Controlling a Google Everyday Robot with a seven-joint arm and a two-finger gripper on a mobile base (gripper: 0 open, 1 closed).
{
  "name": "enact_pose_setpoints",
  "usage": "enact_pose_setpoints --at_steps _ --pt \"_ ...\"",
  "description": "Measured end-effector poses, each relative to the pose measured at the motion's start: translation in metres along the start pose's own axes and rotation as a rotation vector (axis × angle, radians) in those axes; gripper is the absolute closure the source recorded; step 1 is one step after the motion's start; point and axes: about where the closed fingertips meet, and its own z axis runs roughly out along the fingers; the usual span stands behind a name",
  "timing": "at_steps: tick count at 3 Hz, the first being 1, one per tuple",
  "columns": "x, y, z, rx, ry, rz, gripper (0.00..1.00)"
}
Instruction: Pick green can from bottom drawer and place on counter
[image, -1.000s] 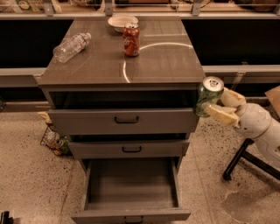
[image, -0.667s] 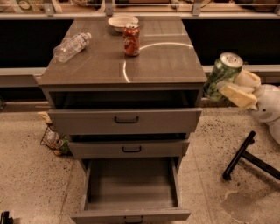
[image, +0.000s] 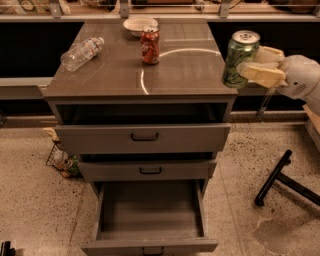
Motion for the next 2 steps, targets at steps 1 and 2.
enact_pose_setpoints --at_steps 1,2 --pt "0.014 -0.028 0.030 -0.008 0.014 -0.034 1.00" --pt "0.061 -0.066 0.081 0.044 0.031 -0.070 1.00"
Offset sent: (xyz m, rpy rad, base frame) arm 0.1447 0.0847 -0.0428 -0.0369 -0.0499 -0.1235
